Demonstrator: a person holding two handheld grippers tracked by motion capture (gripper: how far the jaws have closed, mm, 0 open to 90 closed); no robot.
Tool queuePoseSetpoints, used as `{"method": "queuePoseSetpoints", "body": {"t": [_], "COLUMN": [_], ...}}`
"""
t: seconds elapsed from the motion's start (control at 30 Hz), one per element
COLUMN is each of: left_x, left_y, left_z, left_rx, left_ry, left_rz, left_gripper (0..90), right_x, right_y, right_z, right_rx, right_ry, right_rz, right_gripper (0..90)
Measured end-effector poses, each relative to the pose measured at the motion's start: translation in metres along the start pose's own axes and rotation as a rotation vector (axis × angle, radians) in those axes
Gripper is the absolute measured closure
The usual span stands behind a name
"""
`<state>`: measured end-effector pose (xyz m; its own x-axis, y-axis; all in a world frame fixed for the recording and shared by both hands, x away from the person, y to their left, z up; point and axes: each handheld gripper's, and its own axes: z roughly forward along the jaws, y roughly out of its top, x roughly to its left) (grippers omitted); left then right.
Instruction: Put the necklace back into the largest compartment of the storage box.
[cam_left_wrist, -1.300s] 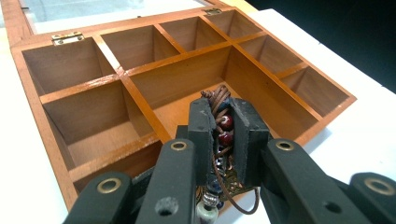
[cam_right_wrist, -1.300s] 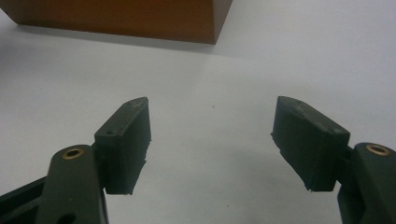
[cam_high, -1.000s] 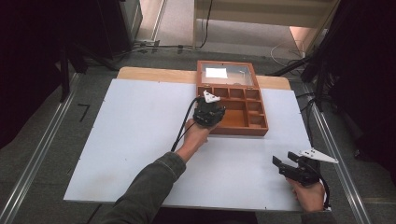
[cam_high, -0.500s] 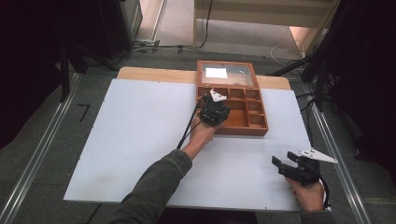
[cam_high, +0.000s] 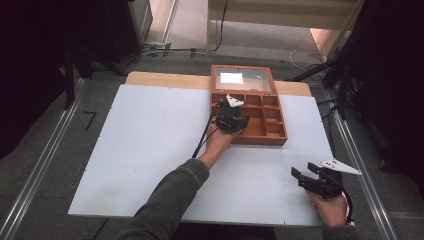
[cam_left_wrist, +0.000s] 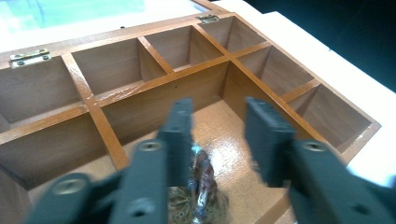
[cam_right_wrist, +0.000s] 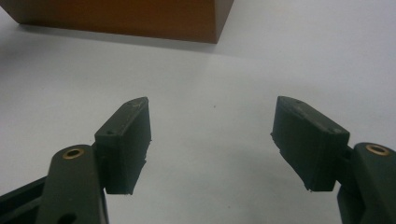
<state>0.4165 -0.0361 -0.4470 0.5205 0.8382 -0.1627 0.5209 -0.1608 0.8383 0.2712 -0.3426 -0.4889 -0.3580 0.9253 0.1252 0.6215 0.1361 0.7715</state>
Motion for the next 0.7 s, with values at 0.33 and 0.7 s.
{"method": "queuePoseSetpoints", "body": {"t": [0.33,0.7], "left_x": [0.001,0.008], "left_y": [-0.009,-0.024], "left_z": [-0.015,-0.038], "left_rx": [0.019,0.005], "left_ry": [-0.02,-0.017], "left_rz": [0.006,-0.01], "left_gripper": [42.6,31.6], "right_x": [0.0,0.002], "right_y": [0.0,0.0], "right_z": [0.0,0.001], "right_rx": [-0.002,0.007], "right_ry": [-0.001,-0.005], "right_rz": [-0.001,-0.003], "right_gripper": [26.2,26.2]}}
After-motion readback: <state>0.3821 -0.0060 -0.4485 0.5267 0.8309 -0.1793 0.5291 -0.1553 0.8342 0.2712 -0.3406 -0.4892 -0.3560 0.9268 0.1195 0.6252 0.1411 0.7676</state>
